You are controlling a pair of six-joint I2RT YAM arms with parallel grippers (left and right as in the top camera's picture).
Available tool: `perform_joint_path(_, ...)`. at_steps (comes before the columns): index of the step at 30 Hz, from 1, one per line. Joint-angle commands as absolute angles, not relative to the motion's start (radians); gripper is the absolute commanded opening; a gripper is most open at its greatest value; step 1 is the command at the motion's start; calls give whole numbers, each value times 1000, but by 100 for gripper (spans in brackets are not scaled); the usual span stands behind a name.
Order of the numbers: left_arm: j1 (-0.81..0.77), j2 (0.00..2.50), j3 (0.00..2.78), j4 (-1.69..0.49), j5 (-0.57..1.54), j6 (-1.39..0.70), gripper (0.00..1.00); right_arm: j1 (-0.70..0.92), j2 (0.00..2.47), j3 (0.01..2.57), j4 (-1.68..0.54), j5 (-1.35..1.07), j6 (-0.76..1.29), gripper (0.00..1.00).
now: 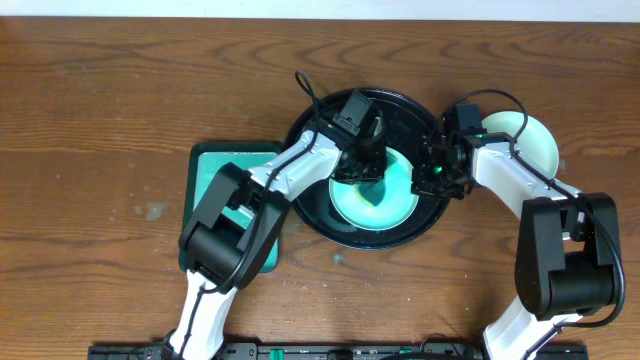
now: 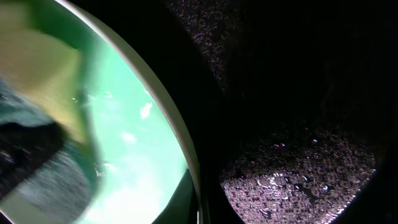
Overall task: Clean dirty plates on tray and stack at the side
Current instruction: 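Scrub the last pale green plate with the sponge, then return the sponge to the soapy tray with the left gripper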
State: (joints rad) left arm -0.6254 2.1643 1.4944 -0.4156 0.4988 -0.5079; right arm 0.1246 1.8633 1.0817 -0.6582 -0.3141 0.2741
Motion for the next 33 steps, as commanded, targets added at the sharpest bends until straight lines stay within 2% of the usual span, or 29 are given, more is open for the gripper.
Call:
perform_joint_path(1,-693,2269,1478,-374,756,-540,8,126,1891,1066,-666,-252,276,1)
perform_joint_path(7,-718,2268,1478,-392,796,-533,7,126,1891,1066,-666,-252,276,1)
perform_joint_path(13,-708,2259,1478,-535,755,-534,7,126,1891,1066,-665,-253,276,1)
perform_joint_path(18,-678,2157,1478,-679,421,-583,7,126,1891,1066,-666,-252,276,1)
perform_joint_path(20,-656,2037,1478,-774,221,-581,7,126,1891,1066,-666,-253,275,1)
perform_joint_path(28,-542,1684,1477,-1029,-260,-544,7,126,1891,1066,-659,-253,256,1)
perform_joint_path(31,-439,1669,1465,-1114,-356,-544,7,126,1891,1066,-643,-252,203,3)
perform_joint_path(33,-308,1687,1346,-1053,-275,-543,7,126,1891,1066,-643,-252,211,1)
